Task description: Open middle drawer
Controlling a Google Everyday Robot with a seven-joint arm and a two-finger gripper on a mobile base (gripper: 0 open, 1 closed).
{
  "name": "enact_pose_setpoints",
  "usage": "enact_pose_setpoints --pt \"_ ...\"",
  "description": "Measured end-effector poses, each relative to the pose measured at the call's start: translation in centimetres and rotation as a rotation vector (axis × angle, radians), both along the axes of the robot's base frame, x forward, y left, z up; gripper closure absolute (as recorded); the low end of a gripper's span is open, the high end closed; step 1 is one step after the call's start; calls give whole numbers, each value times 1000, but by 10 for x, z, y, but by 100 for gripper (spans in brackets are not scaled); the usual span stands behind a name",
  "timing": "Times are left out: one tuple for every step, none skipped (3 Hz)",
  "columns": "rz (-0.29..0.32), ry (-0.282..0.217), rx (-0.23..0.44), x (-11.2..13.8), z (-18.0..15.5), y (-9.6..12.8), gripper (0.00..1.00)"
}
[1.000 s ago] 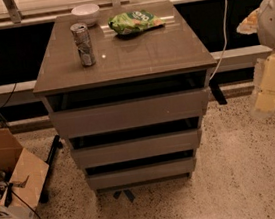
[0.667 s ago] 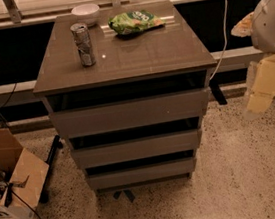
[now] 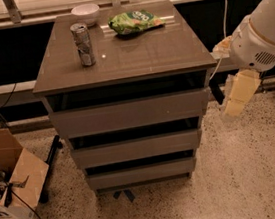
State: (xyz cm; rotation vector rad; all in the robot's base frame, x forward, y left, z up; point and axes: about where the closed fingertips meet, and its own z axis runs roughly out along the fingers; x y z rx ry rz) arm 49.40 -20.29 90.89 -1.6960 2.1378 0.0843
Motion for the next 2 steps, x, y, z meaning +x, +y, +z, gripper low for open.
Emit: enact_pose_setpoints --pt "0 0 0 0 0 0 0" --pt "0 6 37 2 -19 11 0"
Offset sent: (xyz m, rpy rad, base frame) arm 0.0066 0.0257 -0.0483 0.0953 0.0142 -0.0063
